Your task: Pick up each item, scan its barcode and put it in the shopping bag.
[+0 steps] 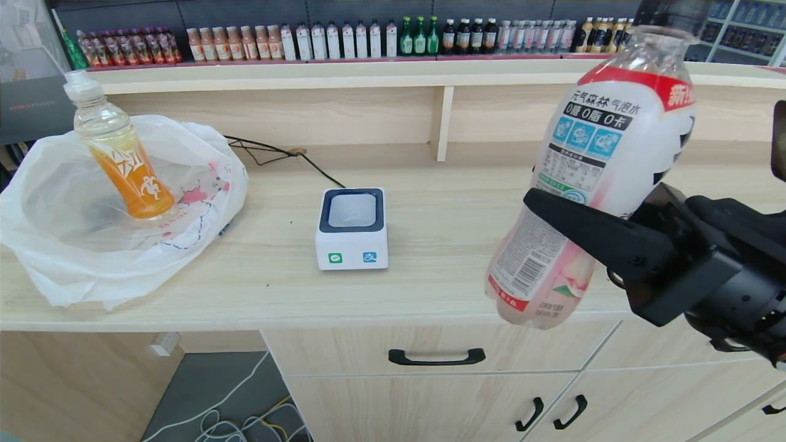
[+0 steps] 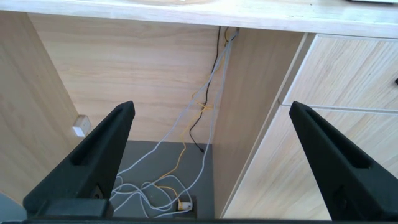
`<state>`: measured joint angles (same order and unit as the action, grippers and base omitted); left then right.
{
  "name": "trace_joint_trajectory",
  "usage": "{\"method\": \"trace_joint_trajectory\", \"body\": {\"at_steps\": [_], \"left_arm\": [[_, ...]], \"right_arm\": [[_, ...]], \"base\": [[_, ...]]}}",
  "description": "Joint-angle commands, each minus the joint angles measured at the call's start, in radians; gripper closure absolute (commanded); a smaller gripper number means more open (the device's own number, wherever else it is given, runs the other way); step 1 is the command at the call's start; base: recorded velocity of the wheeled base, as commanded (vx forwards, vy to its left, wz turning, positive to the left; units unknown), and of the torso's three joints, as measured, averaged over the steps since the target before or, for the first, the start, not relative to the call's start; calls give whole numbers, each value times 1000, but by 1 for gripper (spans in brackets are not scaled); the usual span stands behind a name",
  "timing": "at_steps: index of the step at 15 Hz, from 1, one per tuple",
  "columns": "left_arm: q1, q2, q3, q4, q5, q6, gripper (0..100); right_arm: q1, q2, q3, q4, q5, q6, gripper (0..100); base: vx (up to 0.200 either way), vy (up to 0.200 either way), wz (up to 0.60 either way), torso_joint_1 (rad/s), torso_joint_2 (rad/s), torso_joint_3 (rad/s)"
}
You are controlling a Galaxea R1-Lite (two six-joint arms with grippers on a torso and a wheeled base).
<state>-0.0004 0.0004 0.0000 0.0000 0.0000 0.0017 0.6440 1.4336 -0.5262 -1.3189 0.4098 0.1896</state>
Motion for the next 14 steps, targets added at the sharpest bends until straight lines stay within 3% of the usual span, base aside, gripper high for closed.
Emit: {"method": "trace_joint_trajectory", "body": {"at_steps": [1, 3, 6, 9, 12, 14], "left_arm": [[0, 0, 0, 0, 0, 0, 0], [-1, 0, 0, 0, 0, 0, 0], [0, 0, 0, 0, 2, 0, 0], [0, 0, 0, 0, 2, 0, 0], [0, 0, 0, 0, 2, 0, 0], [0, 0, 0, 0, 2, 0, 0]], "right_arm": [[6, 7, 6, -26, 66, 57, 100], [8, 19, -5, -48, 130, 137, 100], [71, 34, -34, -80, 147, 297, 100], [89, 90, -90, -89, 147, 309, 100], [184, 139, -84, -160, 147, 337, 100], [200, 149, -90, -166, 147, 361, 100]], "base": [[0, 0, 0, 0, 0, 0], [0, 0, 0, 0, 0, 0], [0, 0, 0, 0, 0, 0], [0, 0, 0, 0, 0, 0], [0, 0, 0, 0, 0, 0], [0, 0, 0, 0, 0, 0]]}}
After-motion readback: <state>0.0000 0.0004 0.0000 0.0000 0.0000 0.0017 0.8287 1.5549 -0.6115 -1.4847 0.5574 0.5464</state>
